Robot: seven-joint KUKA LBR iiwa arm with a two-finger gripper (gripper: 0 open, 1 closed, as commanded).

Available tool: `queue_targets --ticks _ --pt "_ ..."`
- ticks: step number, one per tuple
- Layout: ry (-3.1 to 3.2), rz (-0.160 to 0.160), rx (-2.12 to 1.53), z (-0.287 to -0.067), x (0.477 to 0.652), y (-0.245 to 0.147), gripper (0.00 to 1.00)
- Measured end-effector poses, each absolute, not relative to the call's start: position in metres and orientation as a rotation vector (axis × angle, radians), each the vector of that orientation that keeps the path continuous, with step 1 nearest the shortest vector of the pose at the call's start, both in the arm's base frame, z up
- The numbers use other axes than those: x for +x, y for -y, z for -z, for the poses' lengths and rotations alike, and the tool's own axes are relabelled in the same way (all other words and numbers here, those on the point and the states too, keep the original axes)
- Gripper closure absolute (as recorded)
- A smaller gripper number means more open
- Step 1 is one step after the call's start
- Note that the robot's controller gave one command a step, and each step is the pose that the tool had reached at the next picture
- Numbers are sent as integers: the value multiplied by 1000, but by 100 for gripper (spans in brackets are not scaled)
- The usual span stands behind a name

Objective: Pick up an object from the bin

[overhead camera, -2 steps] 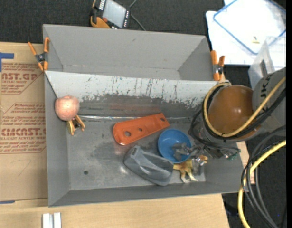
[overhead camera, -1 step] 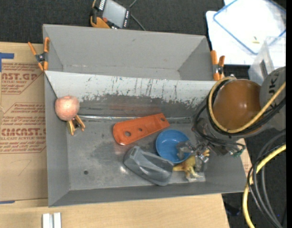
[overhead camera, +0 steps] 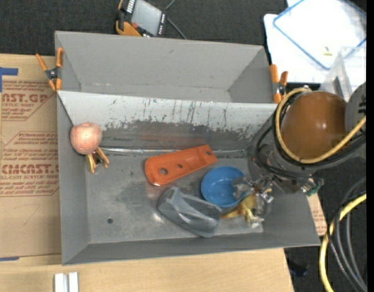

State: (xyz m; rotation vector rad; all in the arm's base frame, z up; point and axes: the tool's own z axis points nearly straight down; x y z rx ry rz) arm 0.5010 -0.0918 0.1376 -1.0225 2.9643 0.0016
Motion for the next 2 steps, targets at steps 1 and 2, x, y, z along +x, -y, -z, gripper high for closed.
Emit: queue_targets --ticks 1,2 --pt "-2961 2 -1020 -166 502 92 100" --pt "-2962 0 -1020 -183 502 91 100"
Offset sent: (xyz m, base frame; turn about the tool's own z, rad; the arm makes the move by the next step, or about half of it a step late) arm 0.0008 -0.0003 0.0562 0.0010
